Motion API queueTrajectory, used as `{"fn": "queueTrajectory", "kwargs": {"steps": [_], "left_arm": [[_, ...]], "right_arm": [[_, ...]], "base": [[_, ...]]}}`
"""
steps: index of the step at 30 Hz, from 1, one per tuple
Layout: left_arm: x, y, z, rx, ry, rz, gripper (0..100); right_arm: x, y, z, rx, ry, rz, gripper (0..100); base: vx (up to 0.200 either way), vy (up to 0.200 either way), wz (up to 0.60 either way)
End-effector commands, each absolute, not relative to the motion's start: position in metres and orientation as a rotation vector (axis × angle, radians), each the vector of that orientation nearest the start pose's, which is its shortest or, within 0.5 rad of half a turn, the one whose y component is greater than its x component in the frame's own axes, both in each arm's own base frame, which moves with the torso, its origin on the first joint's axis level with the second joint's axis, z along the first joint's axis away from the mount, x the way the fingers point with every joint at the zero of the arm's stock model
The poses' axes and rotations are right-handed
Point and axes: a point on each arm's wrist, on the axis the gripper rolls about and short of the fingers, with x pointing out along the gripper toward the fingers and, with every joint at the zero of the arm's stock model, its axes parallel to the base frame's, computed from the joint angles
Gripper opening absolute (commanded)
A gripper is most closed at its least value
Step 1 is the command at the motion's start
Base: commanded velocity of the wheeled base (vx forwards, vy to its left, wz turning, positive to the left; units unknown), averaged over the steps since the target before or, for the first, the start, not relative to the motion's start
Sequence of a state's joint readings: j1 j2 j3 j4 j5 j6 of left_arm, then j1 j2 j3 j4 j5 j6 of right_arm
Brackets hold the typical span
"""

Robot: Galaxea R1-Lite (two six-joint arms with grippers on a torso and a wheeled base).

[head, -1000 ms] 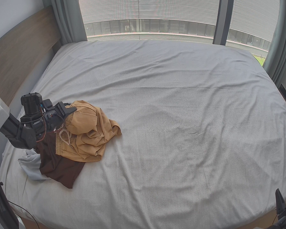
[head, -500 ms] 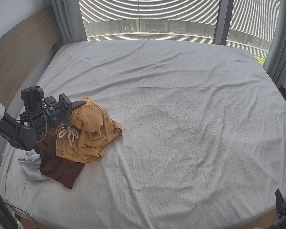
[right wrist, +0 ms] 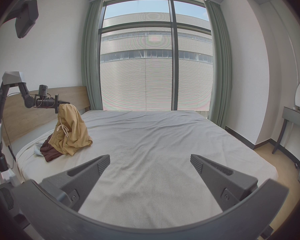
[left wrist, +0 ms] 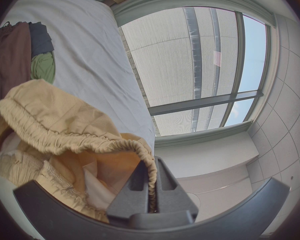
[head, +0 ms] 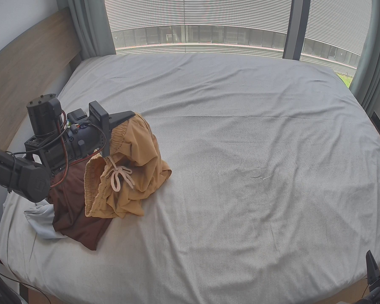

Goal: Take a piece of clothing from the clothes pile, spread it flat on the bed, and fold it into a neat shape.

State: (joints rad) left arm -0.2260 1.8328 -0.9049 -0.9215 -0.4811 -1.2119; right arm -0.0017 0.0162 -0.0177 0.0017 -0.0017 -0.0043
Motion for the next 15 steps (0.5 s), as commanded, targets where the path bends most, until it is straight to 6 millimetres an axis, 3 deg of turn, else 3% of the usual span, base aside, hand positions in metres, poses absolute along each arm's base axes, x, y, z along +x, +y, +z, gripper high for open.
{"fn": "queueTrajectory", "kwargs": {"steps": [1, 15], "left_arm": [[0.32, -0.103, 0.207, -1.155, 0.42, -0.662, 0], [0.307, -0.132, 0.212, -1.16, 0.452, -0.726, 0]], "right_arm": [[-0.023, 0.0, 0.075, -0.005, 0.003, -0.003, 100], [-0.023, 0.0, 0.075, -0.005, 0.003, -0.003, 100]], "base": [[0.0, 0.0, 0.0], [0.0, 0.0, 0.0]]}}
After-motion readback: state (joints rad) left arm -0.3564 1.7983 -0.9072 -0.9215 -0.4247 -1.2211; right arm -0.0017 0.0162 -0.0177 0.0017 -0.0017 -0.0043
